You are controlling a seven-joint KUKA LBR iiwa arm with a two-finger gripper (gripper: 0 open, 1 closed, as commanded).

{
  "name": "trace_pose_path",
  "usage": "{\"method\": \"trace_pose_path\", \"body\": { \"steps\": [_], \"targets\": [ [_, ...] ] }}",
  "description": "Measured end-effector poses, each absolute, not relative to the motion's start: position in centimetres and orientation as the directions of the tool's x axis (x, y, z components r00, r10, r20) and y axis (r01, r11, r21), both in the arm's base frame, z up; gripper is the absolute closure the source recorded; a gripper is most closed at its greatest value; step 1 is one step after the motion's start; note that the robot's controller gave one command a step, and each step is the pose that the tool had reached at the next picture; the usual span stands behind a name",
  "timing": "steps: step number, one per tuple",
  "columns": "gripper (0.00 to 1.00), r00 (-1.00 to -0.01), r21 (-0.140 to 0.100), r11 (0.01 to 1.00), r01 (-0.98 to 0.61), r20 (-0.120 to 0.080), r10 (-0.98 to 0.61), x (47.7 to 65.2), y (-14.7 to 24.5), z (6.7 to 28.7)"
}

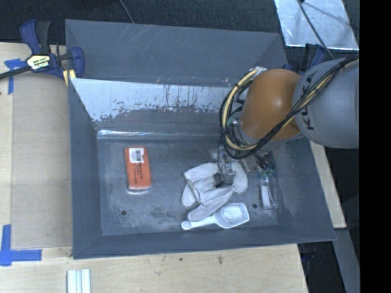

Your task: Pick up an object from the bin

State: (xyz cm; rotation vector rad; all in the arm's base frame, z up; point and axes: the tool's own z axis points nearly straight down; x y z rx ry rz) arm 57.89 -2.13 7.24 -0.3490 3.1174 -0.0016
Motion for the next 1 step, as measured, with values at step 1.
{"method": "trace_pose_path", "body": {
  "steps": [1],
  "targets": [
    [1.0,-0.975,-0.002,0.975,-0.221,-0.005,-0.221,57.89,-2.13,7.24]
  ]
}}
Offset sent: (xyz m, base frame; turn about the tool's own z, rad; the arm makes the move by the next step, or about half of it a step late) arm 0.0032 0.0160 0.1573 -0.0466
